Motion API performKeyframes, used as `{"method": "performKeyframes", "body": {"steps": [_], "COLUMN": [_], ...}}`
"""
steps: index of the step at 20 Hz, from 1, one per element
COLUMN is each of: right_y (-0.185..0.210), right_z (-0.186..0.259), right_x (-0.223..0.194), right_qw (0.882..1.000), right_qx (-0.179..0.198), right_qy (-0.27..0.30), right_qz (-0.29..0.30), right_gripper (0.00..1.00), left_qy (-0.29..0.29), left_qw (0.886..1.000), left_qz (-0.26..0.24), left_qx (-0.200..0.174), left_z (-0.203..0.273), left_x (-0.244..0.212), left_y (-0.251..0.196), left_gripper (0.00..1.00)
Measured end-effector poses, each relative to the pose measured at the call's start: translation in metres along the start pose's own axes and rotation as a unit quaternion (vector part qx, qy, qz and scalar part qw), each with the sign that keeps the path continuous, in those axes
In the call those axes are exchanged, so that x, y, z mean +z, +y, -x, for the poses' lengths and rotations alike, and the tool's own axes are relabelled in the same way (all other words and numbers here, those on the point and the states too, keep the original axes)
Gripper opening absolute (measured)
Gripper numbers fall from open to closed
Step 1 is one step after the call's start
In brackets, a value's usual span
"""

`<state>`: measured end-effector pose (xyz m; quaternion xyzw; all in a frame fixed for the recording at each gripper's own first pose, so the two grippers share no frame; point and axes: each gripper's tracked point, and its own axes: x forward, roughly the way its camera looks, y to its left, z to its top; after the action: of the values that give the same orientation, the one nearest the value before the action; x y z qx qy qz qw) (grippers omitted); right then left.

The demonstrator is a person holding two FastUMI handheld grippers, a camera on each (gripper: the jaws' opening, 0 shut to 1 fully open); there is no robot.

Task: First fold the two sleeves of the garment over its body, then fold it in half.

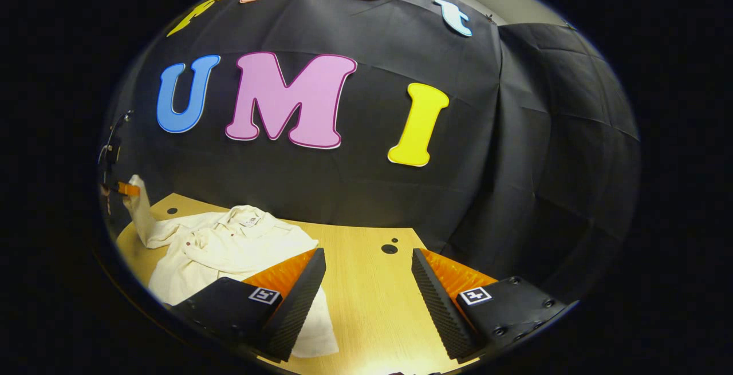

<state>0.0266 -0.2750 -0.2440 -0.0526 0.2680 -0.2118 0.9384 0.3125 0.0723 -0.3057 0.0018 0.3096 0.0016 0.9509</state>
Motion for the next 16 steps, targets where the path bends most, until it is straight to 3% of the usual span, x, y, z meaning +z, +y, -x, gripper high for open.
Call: {"method": "performKeyframes", "body": {"steps": [7,10,13,15,16], "right_y": [-0.03,-0.043,-0.055,-0.059,-0.06], "right_z": [-0.015,-0.023,-0.034,-0.039,-0.04], "right_x": [-0.035,-0.05,-0.067,-0.072,-0.077], "right_qw": [0.999,0.998,0.997,0.997,0.996], "right_qx": [-0.009,-0.012,-0.012,-0.009,-0.006], "right_qy": [0.033,0.049,0.066,0.076,0.081], "right_qz": [-0.011,-0.023,-0.023,-0.025,-0.026], "right_gripper": [0.97,0.97,0.97,0.97,0.97], "left_qy": [-0.002,0.01,0.036,0.049,0.054], "left_qw": [0.987,0.98,0.976,0.971,0.967], "left_qz": [-0.028,-0.036,-0.034,-0.021,-0.012], "left_qx": [-0.158,-0.196,-0.212,-0.231,-0.247], "left_z": [-0.039,-0.06,-0.08,-0.088,-0.088], "left_x": [0.028,0.014,-0.007,-0.022,-0.024], "left_y": [-0.226,-0.302,-0.349,-0.377,-0.39], "left_gripper": [0.08,0.11,0.17,0.3,0.48]}}
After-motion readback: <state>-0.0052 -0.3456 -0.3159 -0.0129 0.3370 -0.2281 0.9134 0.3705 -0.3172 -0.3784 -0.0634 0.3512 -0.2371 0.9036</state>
